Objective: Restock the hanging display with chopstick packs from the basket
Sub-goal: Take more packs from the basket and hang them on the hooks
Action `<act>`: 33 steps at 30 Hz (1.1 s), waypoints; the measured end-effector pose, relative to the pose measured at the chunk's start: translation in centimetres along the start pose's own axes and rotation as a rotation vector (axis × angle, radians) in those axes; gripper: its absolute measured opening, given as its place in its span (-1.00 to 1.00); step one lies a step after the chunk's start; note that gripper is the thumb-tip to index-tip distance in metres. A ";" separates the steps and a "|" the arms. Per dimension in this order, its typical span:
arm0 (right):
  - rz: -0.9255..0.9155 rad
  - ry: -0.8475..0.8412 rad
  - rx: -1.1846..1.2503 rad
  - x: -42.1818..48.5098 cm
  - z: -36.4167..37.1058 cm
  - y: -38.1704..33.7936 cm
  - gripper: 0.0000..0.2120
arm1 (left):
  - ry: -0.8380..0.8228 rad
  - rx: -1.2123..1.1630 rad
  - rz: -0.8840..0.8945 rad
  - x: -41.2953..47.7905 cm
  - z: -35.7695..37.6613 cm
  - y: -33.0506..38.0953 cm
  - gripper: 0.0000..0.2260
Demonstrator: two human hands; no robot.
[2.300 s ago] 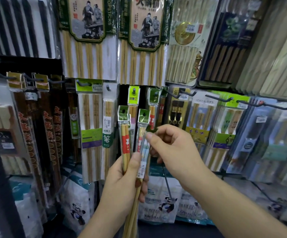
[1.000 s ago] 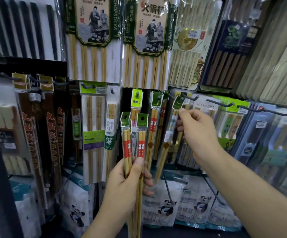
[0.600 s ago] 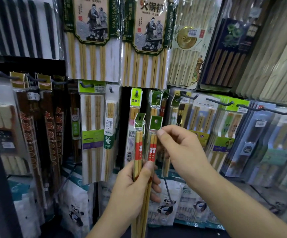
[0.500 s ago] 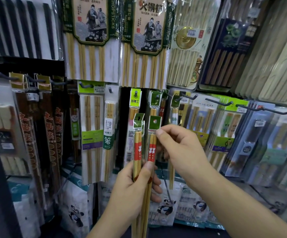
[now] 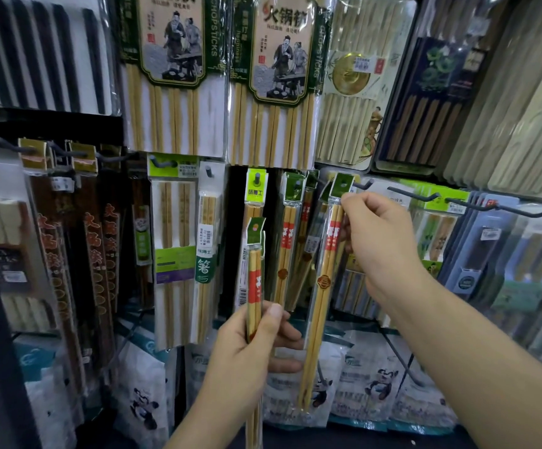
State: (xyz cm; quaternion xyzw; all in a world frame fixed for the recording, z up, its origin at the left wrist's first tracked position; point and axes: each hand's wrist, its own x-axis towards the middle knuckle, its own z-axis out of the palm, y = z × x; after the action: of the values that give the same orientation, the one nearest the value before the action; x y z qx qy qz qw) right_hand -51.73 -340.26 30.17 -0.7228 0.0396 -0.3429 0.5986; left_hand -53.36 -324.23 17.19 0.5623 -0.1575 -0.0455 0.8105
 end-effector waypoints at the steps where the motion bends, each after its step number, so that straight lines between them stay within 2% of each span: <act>1: -0.002 0.001 -0.002 0.1 0.0 0.2 -0.66 | -0.005 0.005 0.003 0.0 0.0 0.0 -0.61; 7: -0.017 0.007 -0.013 0.2 -0.1 0.5 -0.70 | -0.010 0.002 0.032 0.0 -0.3 -0.2 -0.63; 10: -0.028 -0.002 -0.026 0.4 -0.1 0.8 -0.71 | -0.016 0.009 0.045 0.1 -0.4 -0.4 -0.70; 12: -0.022 -0.004 -0.043 0.6 -0.1 1.4 -0.70 | -0.023 0.028 0.057 0.1 -0.4 -0.5 -0.74; 17: 0.025 0.006 -0.079 0.8 -0.3 2.5 -0.60 | -0.034 0.099 0.067 0.1 -0.8 -0.5 -0.68; 20: 0.028 0.047 -0.114 0.6 -0.4 2.7 -0.62 | -0.094 0.051 0.018 -0.1 -0.9 -0.5 -0.68; 23: 0.024 0.084 -0.137 -0.4 -0.4 2.7 -0.69 | -0.164 -0.098 -0.074 -0.2 -0.7 -0.3 -0.83; 25: 0.032 0.028 -0.139 -1.4 -0.4 2.4 -0.70 | -0.183 -0.122 -0.090 -0.1 -0.5 -0.4 -0.82; 27: 0.035 -0.143 -0.124 -2.8 -0.3 2.0 -0.72 | -0.195 -0.094 -0.066 -0.1 -0.2 -0.5 -0.74; 30: -0.024 -0.368 -0.138 -4.5 0.4 1.6 -0.83 | -0.244 -0.050 0.004 -0.3 0.1 -0.2 -0.80; 33: -0.096 -0.366 -0.153 -4.9 0.7 1.5 -0.89 | -0.230 -0.037 0.025 -0.3 0.0 -0.1 -0.82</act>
State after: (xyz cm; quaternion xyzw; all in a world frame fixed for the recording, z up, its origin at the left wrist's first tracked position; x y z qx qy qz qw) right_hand -54.55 -337.77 26.62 -0.8175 -0.0788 -0.2299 0.5222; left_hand -53.65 -324.16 17.06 0.5362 -0.2555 -0.1025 0.7979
